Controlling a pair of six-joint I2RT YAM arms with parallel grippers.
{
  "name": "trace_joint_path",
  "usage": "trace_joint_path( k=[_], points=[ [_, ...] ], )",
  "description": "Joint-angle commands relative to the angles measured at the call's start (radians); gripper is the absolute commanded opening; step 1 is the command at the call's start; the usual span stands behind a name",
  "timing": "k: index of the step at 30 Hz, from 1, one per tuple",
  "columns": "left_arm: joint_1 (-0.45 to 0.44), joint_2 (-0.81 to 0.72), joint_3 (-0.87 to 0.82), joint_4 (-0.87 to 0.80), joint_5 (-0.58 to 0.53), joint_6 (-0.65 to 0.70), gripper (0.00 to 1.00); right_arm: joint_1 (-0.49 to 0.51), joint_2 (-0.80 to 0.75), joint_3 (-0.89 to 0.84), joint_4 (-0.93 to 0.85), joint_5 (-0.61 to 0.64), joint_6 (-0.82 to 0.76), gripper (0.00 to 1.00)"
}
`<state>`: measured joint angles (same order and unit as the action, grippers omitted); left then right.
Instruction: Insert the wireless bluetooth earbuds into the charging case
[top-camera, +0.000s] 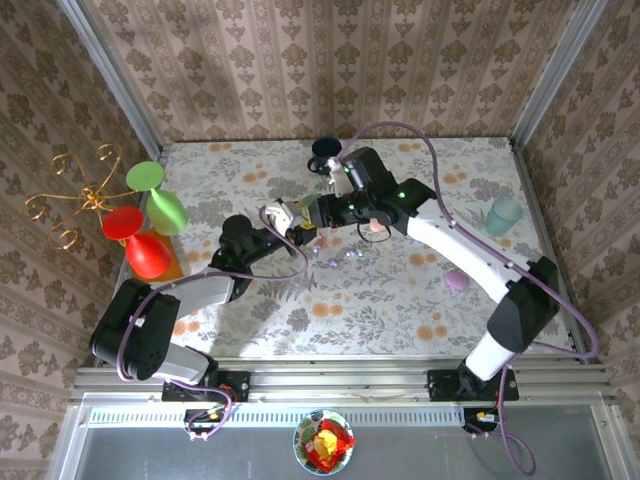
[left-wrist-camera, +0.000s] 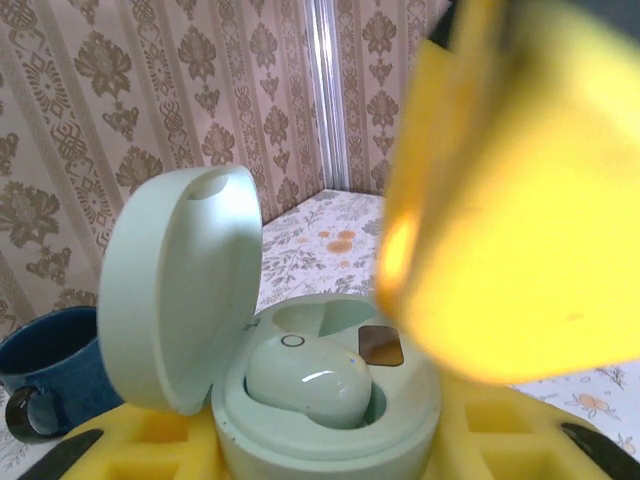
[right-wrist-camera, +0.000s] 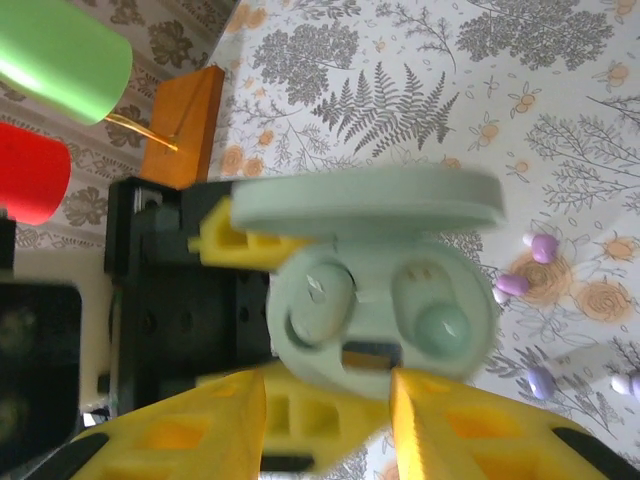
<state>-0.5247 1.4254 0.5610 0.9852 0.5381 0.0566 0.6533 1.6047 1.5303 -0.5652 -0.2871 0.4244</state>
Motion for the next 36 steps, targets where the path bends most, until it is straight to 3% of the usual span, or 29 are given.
trace_joint_path(
  k=[1, 8, 10, 14, 22, 28, 36],
  points=[
    [0.012, -0.016, 0.008, 0.071, 0.021, -0.032, 0.23, -0.018, -0.114, -0.096, 0.095, 0.033, 0.028, 0.4],
    [0.014, -0.038, -0.008, 0.073, 0.028, -0.051, 0.23, -0.122, -0.255, -0.386, 0.239, 0.045, 0.151, 0.4],
    [0.017, -0.042, -0.006, 0.07, 0.029, -0.056, 0.23, -0.189, -0.248, -0.483, 0.326, -0.02, 0.228, 0.4],
    [0.019, -0.048, 0.001, 0.051, 0.035, -0.049, 0.23, -0.246, -0.171, -0.57, 0.399, -0.037, 0.277, 0.4],
    [0.019, -0.049, -0.001, 0.049, 0.037, -0.051, 0.23, -0.262, 0.051, -0.539, 0.441, -0.077, 0.256, 0.4],
    [0.019, -0.059, -0.003, 0.034, 0.039, -0.055, 0.23, -0.273, 0.194, -0.452, 0.392, -0.082, 0.198, 0.28],
    [0.017, -0.069, -0.011, 0.038, 0.026, -0.054, 0.23, -0.289, 0.303, -0.35, 0.33, -0.083, 0.12, 0.25]
  ],
)
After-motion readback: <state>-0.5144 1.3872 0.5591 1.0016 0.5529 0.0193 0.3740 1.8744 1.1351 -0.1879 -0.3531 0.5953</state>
